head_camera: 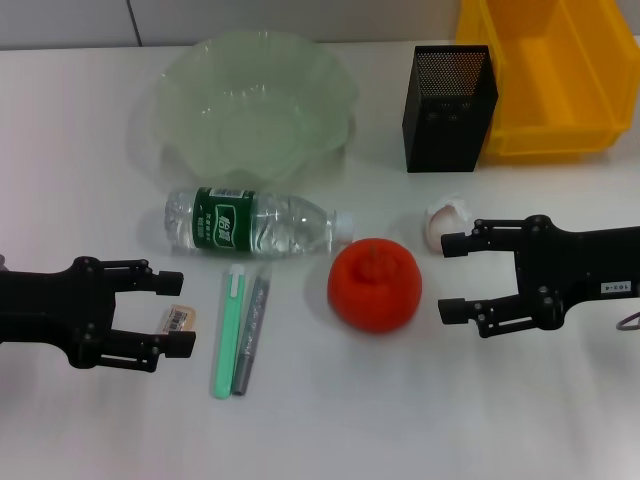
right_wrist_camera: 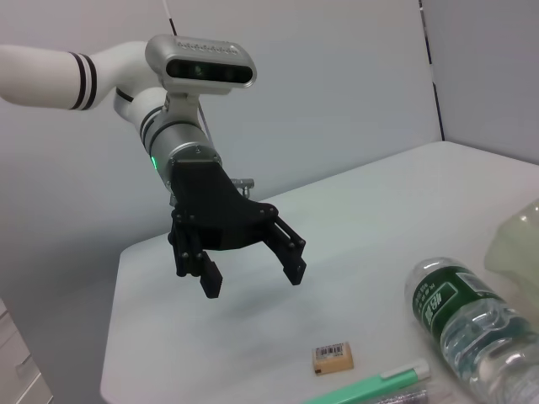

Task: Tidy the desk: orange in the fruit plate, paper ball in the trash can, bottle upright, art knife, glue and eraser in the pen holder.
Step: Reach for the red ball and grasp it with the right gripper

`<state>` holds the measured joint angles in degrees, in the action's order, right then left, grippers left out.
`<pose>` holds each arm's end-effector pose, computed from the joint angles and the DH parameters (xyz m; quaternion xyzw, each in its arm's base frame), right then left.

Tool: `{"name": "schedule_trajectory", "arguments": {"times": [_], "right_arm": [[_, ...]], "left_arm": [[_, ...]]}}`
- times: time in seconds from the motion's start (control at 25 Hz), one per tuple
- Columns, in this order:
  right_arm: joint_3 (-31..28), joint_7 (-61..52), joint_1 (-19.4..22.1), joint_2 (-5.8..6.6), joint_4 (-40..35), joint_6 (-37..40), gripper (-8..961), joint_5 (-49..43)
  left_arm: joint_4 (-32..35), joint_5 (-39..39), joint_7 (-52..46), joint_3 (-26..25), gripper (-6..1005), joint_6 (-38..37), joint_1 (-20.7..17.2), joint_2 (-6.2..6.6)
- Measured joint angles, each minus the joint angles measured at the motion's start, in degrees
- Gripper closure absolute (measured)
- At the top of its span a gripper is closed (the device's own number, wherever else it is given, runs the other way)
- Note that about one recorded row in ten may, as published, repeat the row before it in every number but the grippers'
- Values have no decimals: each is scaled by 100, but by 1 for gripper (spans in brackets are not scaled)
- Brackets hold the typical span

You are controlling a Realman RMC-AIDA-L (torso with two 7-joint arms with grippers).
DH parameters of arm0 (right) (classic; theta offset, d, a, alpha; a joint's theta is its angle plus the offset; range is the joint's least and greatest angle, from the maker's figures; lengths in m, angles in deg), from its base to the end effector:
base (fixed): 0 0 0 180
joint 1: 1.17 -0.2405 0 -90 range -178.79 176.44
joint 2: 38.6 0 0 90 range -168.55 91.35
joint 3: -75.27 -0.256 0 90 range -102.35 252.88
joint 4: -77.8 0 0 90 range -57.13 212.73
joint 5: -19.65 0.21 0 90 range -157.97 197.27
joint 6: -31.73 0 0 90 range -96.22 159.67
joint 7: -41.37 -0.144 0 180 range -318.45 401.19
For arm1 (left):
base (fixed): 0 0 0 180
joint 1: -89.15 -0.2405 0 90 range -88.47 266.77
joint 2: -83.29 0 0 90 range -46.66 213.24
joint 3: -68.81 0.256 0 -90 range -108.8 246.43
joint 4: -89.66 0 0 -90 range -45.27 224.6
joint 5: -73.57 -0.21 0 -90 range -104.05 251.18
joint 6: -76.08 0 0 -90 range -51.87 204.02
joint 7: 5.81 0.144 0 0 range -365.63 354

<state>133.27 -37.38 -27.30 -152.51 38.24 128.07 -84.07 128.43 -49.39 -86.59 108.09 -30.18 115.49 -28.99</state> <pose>0.2577 0.3005 0.0067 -0.9612 0.1569 0.2253 0.0275 -0.2954 0.2801 0.0416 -0.9568 -0.2231 -0.1860 0.0148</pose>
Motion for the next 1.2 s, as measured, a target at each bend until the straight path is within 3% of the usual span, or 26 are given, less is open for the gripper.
{"name": "schedule_trajectory", "arguments": {"times": [0.76, 0.96, 1.2], "right_arm": [[-20, -134, -30, -62, -239, -127, 121, -10], [84, -1232, -62, -116, -1580, -36, 124, -259], [395, -3120, -810, -442, -3444, 411, 126, -2118]], "left_arm": [[0, 38, 166, -29, 153, -66, -3, -4], [-20, 90, 343, -141, 153, -132, -66, -4], [-5, 90, 358, -168, 152, -141, -185, -16]]}}
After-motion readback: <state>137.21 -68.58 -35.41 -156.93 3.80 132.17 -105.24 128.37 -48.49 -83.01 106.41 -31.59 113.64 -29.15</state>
